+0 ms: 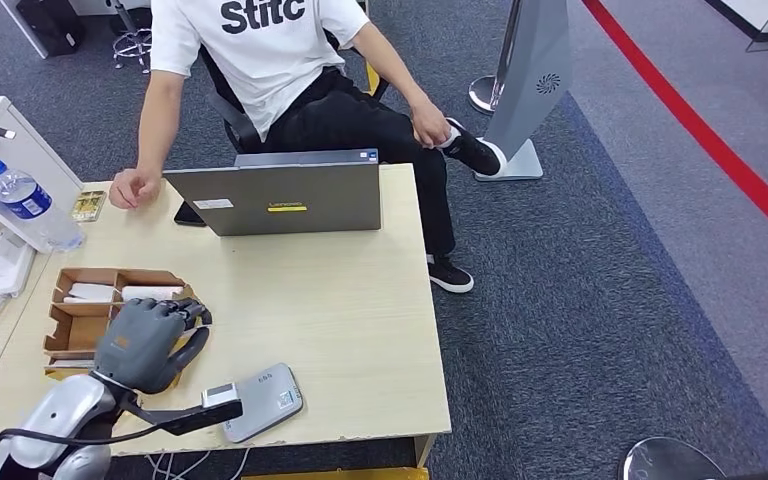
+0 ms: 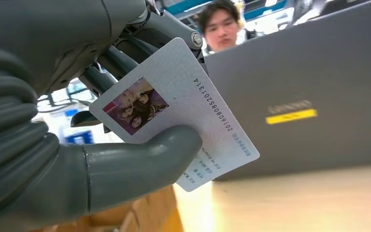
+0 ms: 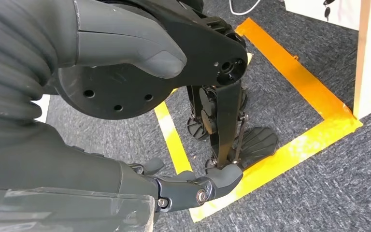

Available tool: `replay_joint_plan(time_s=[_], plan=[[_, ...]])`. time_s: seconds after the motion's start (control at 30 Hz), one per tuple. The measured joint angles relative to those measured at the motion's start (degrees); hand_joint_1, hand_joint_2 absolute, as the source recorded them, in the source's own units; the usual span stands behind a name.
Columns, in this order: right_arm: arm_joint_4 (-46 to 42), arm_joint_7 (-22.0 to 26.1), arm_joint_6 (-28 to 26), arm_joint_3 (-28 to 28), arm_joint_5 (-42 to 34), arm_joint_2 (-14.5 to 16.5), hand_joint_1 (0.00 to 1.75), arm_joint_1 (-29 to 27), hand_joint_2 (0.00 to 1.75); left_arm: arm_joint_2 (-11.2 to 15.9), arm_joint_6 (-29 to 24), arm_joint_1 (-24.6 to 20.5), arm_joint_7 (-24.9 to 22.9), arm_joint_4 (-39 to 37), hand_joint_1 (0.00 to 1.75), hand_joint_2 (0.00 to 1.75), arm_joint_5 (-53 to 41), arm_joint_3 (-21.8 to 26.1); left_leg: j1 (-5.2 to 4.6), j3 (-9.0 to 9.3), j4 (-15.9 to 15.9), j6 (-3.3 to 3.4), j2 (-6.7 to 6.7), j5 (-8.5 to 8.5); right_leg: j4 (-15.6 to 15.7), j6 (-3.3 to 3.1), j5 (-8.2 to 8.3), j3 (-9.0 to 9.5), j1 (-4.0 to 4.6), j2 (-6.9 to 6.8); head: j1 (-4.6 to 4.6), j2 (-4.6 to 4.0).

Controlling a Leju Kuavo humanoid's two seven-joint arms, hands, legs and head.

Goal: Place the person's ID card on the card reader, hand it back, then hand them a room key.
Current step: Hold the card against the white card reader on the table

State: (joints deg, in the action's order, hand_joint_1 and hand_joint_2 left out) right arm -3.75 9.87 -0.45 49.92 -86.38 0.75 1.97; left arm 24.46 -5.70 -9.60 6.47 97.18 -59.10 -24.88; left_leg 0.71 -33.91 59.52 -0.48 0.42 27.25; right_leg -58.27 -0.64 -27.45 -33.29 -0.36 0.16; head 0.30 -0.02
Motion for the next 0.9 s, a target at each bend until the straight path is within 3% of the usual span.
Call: replay_joint_plan(time_s=[0.23,0.57,0.9], plan=[[0.97,-0.39,0.49,0.51,-0.78,0.20,0.00,0.02,1.75,-1.38,0.64,1.28,-0.77,-1.07,1.75,1.75,1.55,-2.17,0.01,0.00,-0.01,0.00,-0.01,0.00,0.00,0.00,0.00,0.00,0.00,-0.02,-0.01,-0.01],[1.22,-0.01,1.16,2.84,-0.79,0.16,0.00,0.10,1.75,-3.30,2.45,1.52,-2.16,-11.77,1.75,1.75,1.44,-2.89,0.01,0.00,-0.01,0.00,-0.02,-0.01,-0.01,0.00,0.00,0.01,0.01,-0.03,-0.01,0.00],[1.20,1.21,1.83,4.38,-0.89,0.05,0.00,0.37,1.75,-4.08,3.33,1.48,-2.64,-14.97,1.75,1.75,0.59,-3.70,0.01,0.00,-0.01,0.00,-0.02,0.00,-0.01,0.00,0.00,0.00,0.00,-0.03,-0.01,0.00]])
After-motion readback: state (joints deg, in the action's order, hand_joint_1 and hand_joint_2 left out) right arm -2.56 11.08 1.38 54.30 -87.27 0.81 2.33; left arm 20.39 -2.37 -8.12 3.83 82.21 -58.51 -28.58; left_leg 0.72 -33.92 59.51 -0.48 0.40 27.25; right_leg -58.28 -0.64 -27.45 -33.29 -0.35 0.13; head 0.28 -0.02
